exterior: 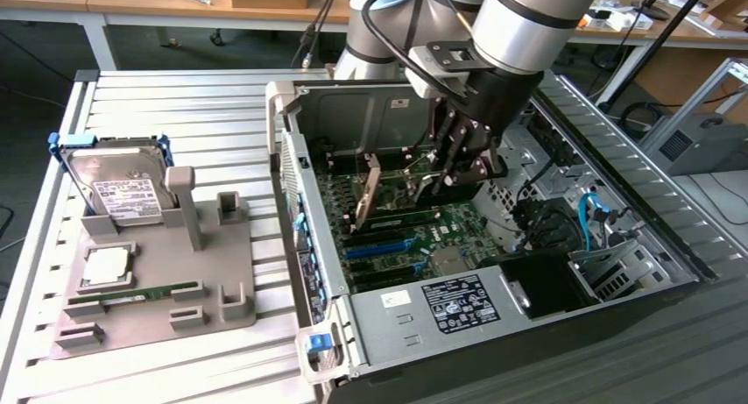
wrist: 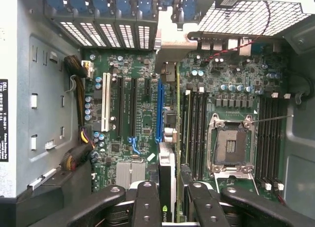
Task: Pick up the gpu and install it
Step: 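Insert the gpu into the slot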
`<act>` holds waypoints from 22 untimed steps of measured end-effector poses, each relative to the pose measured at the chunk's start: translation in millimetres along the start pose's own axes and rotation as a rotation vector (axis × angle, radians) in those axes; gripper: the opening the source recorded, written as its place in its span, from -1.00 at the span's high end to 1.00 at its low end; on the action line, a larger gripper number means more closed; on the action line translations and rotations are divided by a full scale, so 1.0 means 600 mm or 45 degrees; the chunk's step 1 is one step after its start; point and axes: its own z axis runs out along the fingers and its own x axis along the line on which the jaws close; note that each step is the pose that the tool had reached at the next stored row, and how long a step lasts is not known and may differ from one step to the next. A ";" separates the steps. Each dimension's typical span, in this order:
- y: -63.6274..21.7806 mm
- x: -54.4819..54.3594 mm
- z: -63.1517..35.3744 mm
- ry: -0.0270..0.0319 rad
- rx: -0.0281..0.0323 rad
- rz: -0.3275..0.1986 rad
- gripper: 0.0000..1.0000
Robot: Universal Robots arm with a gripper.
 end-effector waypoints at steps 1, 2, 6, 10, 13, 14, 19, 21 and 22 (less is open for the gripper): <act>0.000 0.001 0.000 0.0000 0.0001 0.000 0.46; 0.000 0.002 0.001 0.0001 0.0000 0.000 0.46; 0.000 0.005 0.002 0.0000 0.0000 0.000 0.46; 0.000 0.008 0.003 0.0000 0.0000 0.000 0.46; 0.001 0.010 0.004 0.0000 0.0000 0.000 0.46; 0.001 0.011 0.004 0.0001 -0.0001 0.000 0.46; 0.001 0.015 0.006 0.0000 0.0000 0.000 0.46; 0.001 0.016 0.007 0.0002 -0.0001 0.000 0.46; 0.001 0.017 0.007 0.0001 0.0000 0.000 0.46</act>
